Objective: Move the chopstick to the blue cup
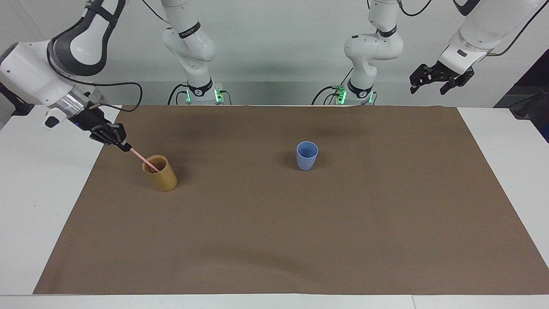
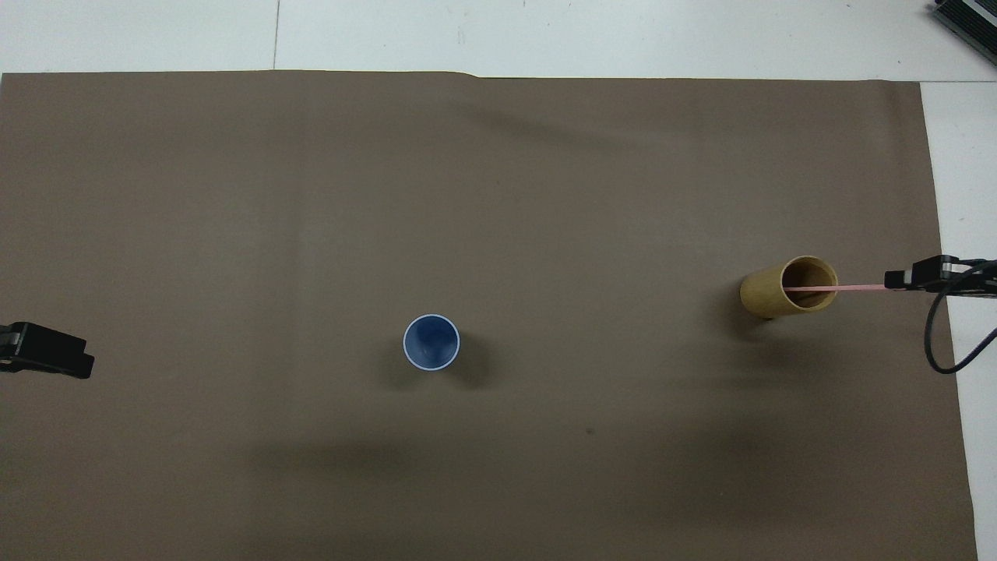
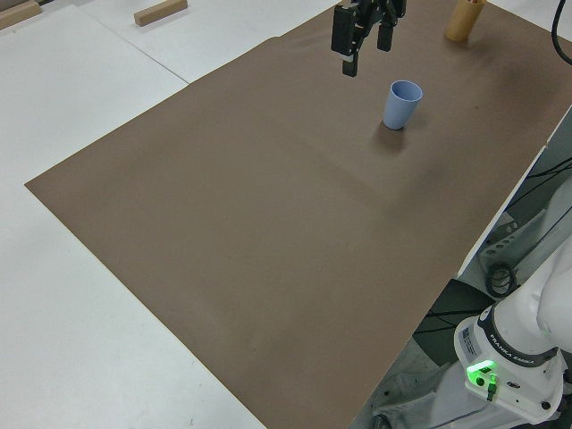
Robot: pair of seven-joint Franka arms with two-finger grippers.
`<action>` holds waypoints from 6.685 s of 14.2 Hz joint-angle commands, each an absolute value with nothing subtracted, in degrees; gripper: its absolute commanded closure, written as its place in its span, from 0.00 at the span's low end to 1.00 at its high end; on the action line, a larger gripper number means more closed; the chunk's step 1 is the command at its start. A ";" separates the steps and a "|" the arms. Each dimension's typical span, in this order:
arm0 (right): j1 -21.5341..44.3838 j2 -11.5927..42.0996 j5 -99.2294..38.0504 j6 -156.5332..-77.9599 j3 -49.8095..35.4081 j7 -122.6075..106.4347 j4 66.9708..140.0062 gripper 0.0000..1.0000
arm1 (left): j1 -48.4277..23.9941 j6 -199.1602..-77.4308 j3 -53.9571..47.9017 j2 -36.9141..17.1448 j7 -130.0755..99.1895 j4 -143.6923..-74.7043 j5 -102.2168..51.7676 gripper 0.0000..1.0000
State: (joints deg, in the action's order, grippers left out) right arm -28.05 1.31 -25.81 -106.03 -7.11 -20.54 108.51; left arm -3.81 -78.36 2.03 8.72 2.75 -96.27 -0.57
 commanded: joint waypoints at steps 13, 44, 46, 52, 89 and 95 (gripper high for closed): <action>1.57 -4.48 -10.10 -97.03 -8.96 17.74 94.31 1.00 | -3.16 -81.30 1.49 9.40 3.16 -97.29 0.44 0.00; 28.56 11.51 -2.64 -102.13 -9.40 58.54 81.65 1.00 | -3.25 -81.30 1.49 9.40 3.16 -97.29 0.44 0.00; 28.48 11.25 -2.99 -102.04 -9.14 58.62 81.65 1.00 | -3.25 -81.30 1.49 9.40 3.16 -97.29 0.44 0.00; 28.39 9.58 -4.83 -101.52 -9.41 58.62 82.17 1.00 | -3.16 -81.30 1.49 9.40 3.16 -97.29 0.44 0.00; 21.65 2.48 -3.69 -102.60 -8.96 49.69 90.88 0.00 | -3.16 -81.30 1.49 9.40 3.16 -97.29 0.44 0.00; 5.82 -3.60 -3.60 -93.96 -8.88 28.33 90.62 0.00 | -3.16 -81.30 1.49 9.40 3.16 -97.29 0.44 0.00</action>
